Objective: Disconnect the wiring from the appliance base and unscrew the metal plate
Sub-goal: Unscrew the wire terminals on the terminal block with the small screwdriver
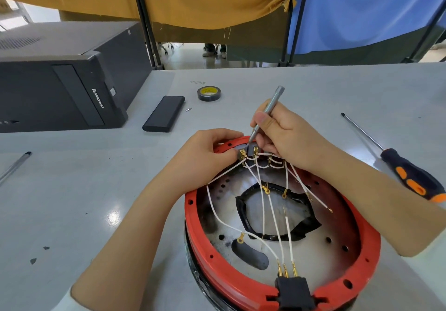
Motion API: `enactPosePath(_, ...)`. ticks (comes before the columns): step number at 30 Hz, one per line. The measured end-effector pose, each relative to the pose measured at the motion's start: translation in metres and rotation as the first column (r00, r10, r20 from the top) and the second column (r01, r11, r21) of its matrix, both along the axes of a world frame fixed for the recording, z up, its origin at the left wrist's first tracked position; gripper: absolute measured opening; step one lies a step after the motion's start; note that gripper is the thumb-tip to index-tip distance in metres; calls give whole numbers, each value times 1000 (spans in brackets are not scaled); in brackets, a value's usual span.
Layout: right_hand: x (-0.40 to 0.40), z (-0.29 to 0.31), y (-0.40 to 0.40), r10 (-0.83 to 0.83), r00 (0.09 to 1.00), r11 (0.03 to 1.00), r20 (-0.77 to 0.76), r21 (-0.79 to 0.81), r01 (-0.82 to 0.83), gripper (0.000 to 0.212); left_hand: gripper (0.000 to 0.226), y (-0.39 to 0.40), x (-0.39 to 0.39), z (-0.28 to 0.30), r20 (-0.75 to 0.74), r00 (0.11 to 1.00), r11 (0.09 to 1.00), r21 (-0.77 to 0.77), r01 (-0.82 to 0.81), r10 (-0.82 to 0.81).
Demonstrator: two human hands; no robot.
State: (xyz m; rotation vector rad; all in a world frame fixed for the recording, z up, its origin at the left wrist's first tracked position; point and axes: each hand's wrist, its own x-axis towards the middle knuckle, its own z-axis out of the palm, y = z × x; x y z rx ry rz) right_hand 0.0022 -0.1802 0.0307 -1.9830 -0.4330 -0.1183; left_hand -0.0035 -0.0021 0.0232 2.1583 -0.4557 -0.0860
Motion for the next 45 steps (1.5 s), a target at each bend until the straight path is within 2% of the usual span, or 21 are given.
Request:
enactPosePath(5, 2, -1, 1, 15, 1000, 997, 3, -80, -15, 18, 32, 0, 0, 0, 0, 1000, 1000, 9, -11, 11)
enactPosePath(11, 0, -1, 2, 2, 1000, 994, 27, -105, 1, 18, 30, 0, 1, -1, -11, 1000, 1000, -2, -3, 3)
enactPosePath(15, -1, -1, 6, -4, 996, 964, 87, -265, 27, 19, 21, -1, -2, 0, 1, 1000, 999, -45, 16, -16)
enactPosePath(21, 1, 0, 5, -33, 999, 996, 34, -86, 36, 19, 31, 0, 0, -1, -22, 1000, 1000, -17, -9, 9)
enactPosePath(23, 0, 0, 5, -24, 999, 997, 39, -77, 27, 19, 31, -1, 0, 0, -25, 1000, 1000, -20, -10, 10)
enactPosePath(34, -2, -1, 5, -9, 998, 992, 69, -128, 18, 17, 25, -1, 0, -1, -27, 1000, 999, -49, 2, -4)
enactPosePath(37, -2, 0, 8, -19, 994, 978, 112, -205, 42, 18, 22, -1, 0, -1, -24, 1000, 999, -42, 5, -6)
enactPosePath(45, 12, 11, 16, -51, 999, 950, 19, -306, 54, 23, 23, 0, 1, -2, -18, 1000, 999, -37, -2, 1)
